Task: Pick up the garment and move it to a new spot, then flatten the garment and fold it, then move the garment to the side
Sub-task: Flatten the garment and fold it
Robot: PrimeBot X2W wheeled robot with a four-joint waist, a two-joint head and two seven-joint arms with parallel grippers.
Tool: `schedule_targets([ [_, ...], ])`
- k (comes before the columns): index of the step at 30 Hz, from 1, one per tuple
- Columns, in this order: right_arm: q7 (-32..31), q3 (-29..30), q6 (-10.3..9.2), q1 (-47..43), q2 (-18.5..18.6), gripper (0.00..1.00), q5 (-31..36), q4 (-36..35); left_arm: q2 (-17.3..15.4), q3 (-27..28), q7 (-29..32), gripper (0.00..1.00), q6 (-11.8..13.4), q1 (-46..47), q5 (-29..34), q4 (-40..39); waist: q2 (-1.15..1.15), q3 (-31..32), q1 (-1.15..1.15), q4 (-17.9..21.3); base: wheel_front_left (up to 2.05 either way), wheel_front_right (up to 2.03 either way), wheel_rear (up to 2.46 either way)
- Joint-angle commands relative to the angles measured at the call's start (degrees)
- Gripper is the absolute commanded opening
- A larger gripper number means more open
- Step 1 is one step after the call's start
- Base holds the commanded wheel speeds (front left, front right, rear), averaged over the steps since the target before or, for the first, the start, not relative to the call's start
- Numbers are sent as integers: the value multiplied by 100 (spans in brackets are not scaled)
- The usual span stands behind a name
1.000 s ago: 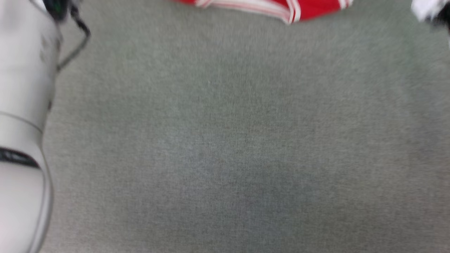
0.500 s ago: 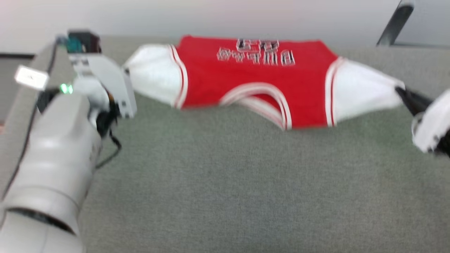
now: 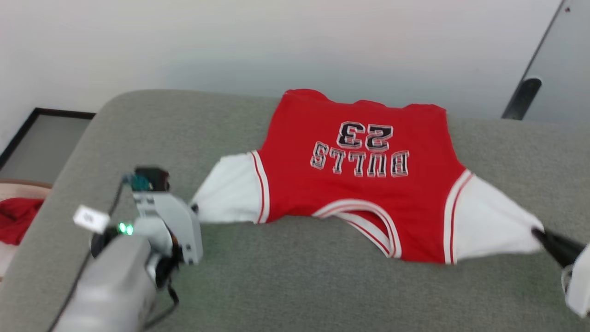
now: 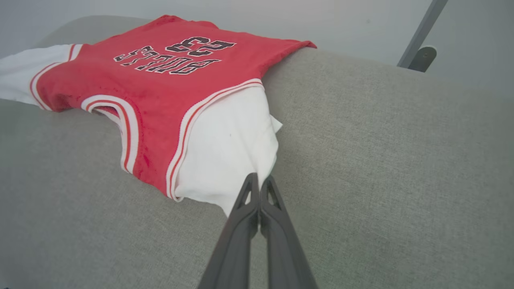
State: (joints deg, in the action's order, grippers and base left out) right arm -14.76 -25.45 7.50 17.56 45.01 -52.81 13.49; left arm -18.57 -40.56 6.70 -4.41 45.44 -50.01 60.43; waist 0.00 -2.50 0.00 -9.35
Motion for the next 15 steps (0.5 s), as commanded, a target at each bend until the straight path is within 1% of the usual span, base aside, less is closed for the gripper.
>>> schedule_targets([
  [1,-47,212,-2,-372,-3,0,107,-152,-120,-7,-8,0,188,-346,-14,-309,0,100,0,-129,0,0,0],
  [3,-117,379,-2,-779,-71,0,227,-384,-151,37,29,0,397,-765,-116,-822,0,109,0,-160,0,0,0],
  [5,-180,603,-2,-1164,-139,0,344,-583,-256,73,61,0,665,-1160,-178,-1451,0,110,0,-183,0,0,0],
  [9,-432,985,-2,-1898,-370,0,595,-1009,-538,91,278,0,1339,-1996,-241,-2859,0,77,0,-208,0,0,0],
  [11,-606,1217,-2,-2214,-499,0,605,-1243,-706,106,422,0,1647,-2355,-292,-3635,0,42,0,-204,0,0,0],
  [15,-1068,1636,-2,-2755,-601,0,546,-1737,-1160,173,734,0,2328,-2944,-301,-4996,0,-42,0,-176,0,0,0],
])
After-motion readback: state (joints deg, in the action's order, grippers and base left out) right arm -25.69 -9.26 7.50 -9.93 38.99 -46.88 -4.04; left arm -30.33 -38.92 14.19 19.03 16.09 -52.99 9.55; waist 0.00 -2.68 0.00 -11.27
